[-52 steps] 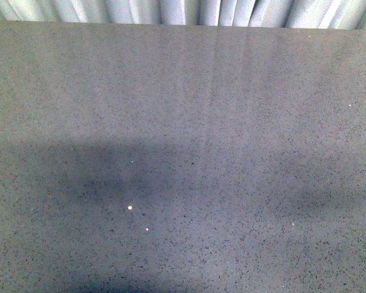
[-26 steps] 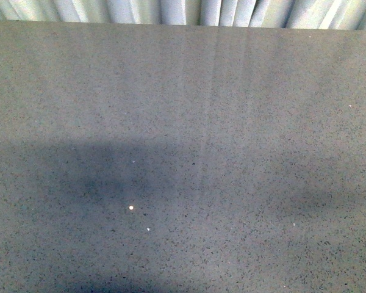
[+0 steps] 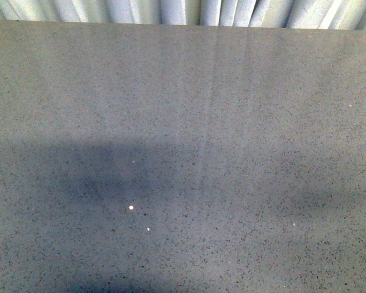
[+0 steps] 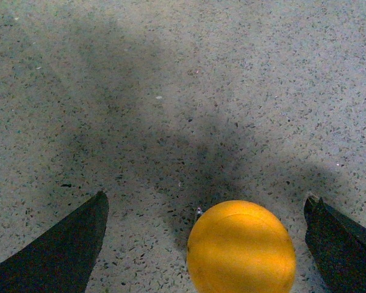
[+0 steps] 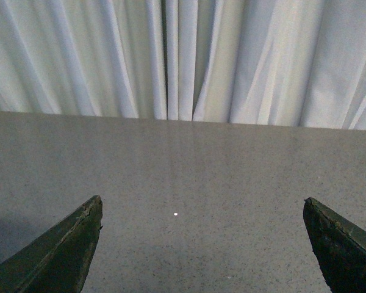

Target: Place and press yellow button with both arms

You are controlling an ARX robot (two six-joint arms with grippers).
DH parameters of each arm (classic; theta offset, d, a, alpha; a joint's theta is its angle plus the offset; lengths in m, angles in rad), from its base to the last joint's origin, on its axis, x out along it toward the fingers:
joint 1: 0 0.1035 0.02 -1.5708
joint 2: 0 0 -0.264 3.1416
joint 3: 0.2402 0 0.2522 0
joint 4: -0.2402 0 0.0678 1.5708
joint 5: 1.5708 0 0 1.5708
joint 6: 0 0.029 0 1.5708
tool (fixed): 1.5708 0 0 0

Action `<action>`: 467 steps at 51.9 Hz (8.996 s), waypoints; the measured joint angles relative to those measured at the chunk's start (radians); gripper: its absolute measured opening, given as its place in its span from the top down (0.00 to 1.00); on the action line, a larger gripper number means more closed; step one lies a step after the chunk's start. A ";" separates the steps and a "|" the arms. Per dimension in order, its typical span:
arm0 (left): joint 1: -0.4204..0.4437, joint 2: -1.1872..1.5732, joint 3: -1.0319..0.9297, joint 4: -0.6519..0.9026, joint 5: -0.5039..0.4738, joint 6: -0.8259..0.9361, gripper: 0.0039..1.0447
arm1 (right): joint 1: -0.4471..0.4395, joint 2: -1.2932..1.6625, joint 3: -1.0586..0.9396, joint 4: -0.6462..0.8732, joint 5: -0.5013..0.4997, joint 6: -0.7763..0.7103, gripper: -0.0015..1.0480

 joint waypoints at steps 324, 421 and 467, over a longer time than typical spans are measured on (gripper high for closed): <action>-0.652 -1.706 -0.412 -0.649 -0.282 -0.173 0.99 | 0.356 1.624 0.834 0.450 -0.238 0.032 0.97; -0.652 -1.706 -0.412 -0.649 -0.282 -0.172 0.99 | 0.002 0.295 0.000 0.300 0.003 0.003 0.99; -0.652 -1.706 -0.412 -0.649 -0.282 -0.172 0.86 | 0.002 0.002 0.000 0.000 0.003 0.002 0.97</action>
